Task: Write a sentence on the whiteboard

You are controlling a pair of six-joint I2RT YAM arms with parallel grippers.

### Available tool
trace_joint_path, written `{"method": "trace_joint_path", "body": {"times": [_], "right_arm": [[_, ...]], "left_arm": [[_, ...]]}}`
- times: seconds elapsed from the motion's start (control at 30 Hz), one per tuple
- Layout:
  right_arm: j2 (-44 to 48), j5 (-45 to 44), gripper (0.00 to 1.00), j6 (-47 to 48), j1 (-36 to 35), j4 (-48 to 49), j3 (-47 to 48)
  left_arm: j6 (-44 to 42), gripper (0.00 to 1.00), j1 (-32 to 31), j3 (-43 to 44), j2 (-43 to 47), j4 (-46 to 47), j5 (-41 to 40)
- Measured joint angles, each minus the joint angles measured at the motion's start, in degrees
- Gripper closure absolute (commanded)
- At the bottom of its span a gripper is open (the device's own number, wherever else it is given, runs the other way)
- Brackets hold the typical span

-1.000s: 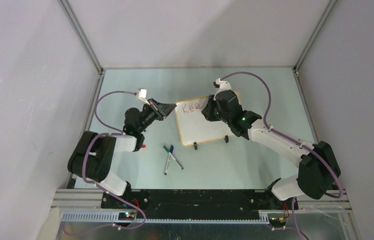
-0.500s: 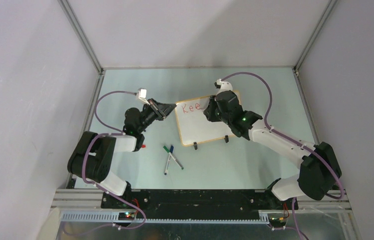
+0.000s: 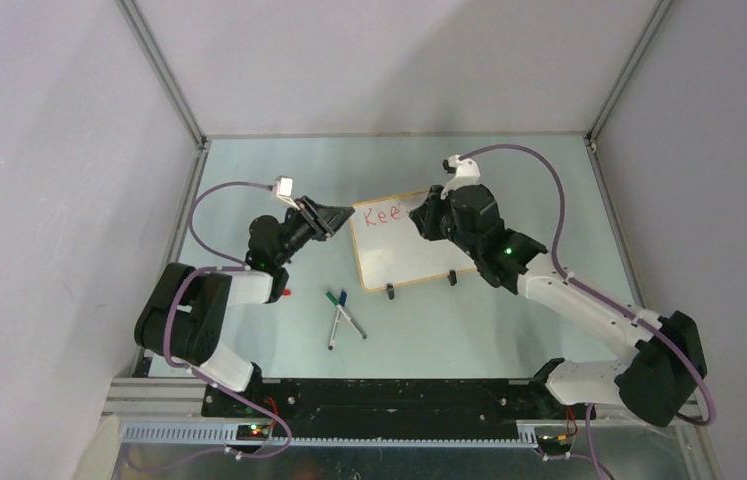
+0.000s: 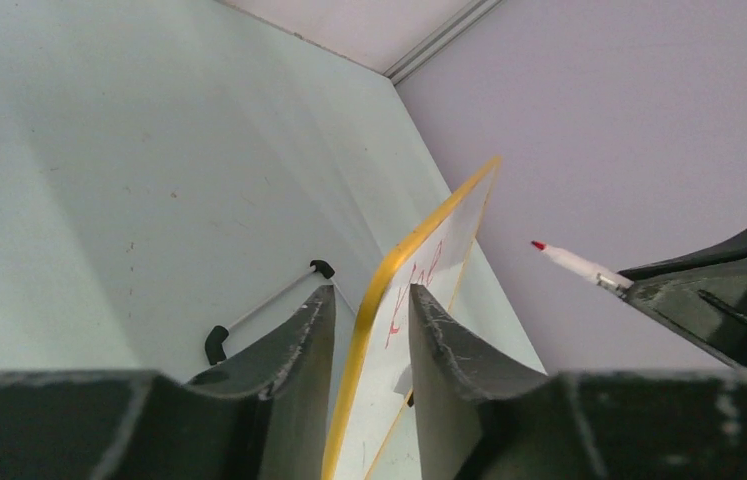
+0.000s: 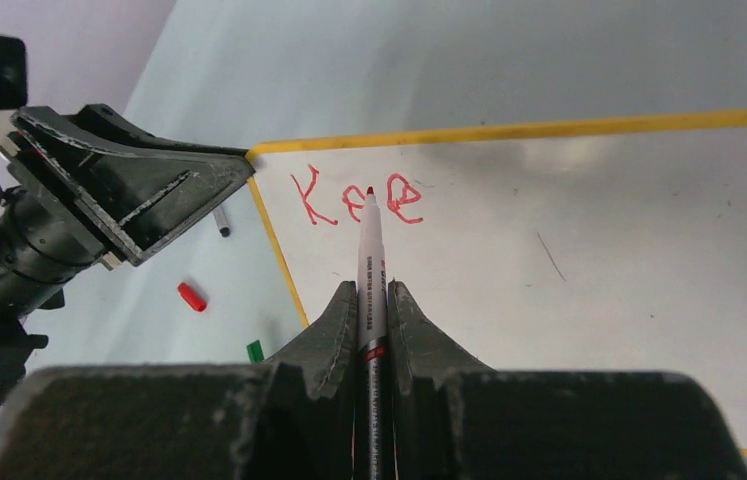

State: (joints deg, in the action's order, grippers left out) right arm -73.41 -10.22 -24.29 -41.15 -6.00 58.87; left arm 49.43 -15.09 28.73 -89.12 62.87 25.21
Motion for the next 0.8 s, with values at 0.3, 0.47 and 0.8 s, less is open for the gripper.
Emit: {"method": "trace_joint_path", "body": {"times": [0.3,0.47,0.8], "right_arm": [[5.2,-3.9,1.0,0.2,4.3,1.4,-4.1],[10.6,-4.9,1.0,-1.6,14.8,0.8,-7.2],[7.1,6.3,1.0,-8.1,34.6,1.4,-12.1]], "left_arm": [[0.1,0.65,0.0,0.0,0.0,0.1,0.0],[0.5,0.66,0.0,0.0,0.0,1.4,0.0],[1.5,0.66,0.0,0.0,0.0,2.6,0.5]]}}
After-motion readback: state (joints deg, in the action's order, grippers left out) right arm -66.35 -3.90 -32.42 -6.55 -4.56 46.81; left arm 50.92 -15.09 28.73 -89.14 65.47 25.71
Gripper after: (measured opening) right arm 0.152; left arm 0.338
